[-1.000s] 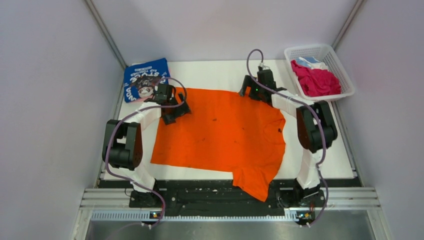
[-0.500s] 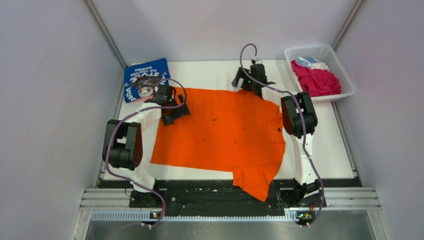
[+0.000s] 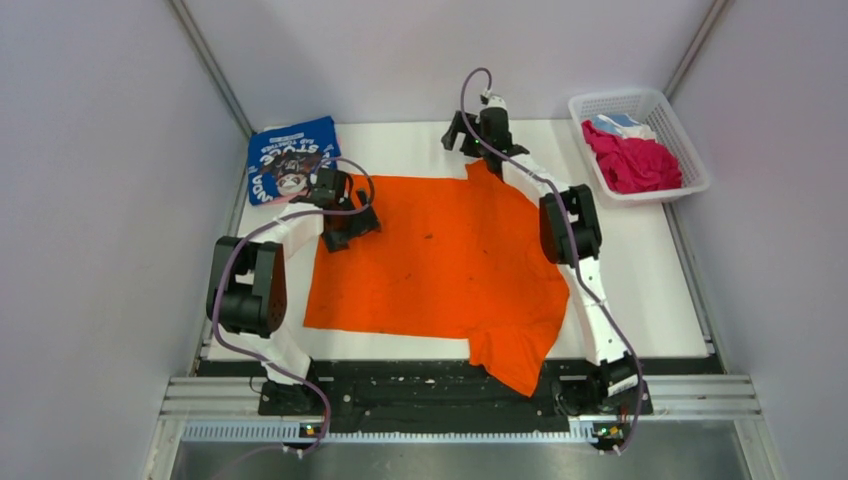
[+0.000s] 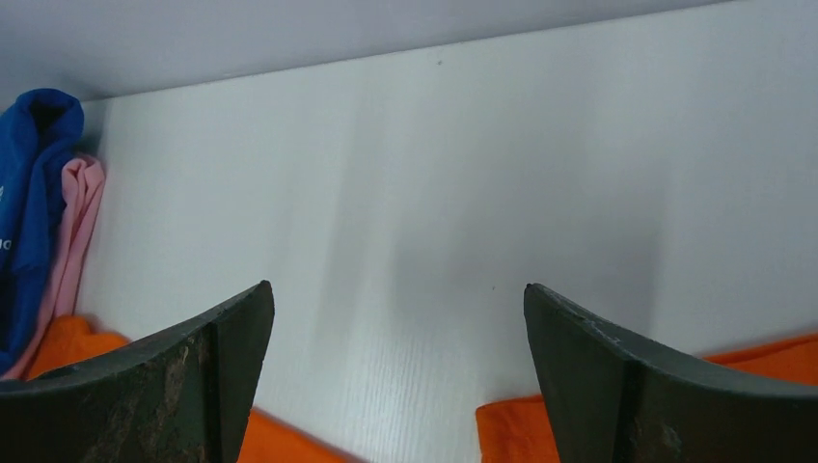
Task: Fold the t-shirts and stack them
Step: Flatten out the tshirt
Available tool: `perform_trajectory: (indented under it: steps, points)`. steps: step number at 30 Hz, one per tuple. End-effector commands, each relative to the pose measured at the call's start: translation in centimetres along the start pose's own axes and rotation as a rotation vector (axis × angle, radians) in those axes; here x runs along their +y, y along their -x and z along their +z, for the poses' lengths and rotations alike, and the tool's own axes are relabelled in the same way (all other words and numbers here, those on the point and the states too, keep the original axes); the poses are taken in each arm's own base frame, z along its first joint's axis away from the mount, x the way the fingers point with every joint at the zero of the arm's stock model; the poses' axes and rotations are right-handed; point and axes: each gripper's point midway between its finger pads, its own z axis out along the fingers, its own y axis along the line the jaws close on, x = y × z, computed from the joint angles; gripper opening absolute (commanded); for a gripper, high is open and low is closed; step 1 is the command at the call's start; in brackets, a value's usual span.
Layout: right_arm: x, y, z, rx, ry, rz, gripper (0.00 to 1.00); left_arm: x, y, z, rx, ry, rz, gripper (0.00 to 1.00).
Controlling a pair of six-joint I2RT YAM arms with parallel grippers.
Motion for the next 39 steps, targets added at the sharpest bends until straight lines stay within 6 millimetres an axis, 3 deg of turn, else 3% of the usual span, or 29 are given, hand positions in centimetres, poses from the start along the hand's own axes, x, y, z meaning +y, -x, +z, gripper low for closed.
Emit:
perform_trajectory:
  steps: [1,4,8,13,18,22,29,34,39]
  points:
    - [3.0,4.8,-3.8,-0.069,-0.023,-0.101,0.99,-1.9,2.7,-1.6,-0.069,-0.044,0.001,0.99]
    - [2.2,6.2,-8.1,-0.091,-0.105,-0.164,0.99,-2.1,3.5,-2.6,-0.106,-0.046,0.01,0.99]
    - [-0.6,4.6,-14.1,-0.002,-0.267,-0.244,0.99,-1.7,4.3,-3.9,-0.148,-0.004,0.029,0.99]
    - [-5.3,-2.7,-22.8,0.175,-0.44,-0.201,0.99,-0.1,3.7,-3.9,-0.143,0.096,0.036,0.99]
    - [-7.0,-7.6,-27.6,0.264,-0.462,-0.136,0.99,0.1,3.0,-2.8,-0.114,0.1,0.02,0.99]
    - [-9.0,-9.6,-28.3,0.314,-0.53,-0.148,0.99,-0.3,2.9,-0.9,-0.08,0.094,0.004,0.99]
    - [-12.1,-10.9,-26.3,0.374,-0.6,-0.117,0.99,-0.2,2.7,2.5,-0.014,0.127,-0.009,0.99]
    - [-14.8,-10.8,-24.3,0.393,-0.647,-0.09,0.99,-0.4,3.0,4.6,0.021,0.146,-0.01,0.99]
    - [-16.5,-9.3,-21.0,0.386,-0.658,-0.069,0.99,-1.3,3.9,7.1,0.054,0.15,-0.02,0.99]
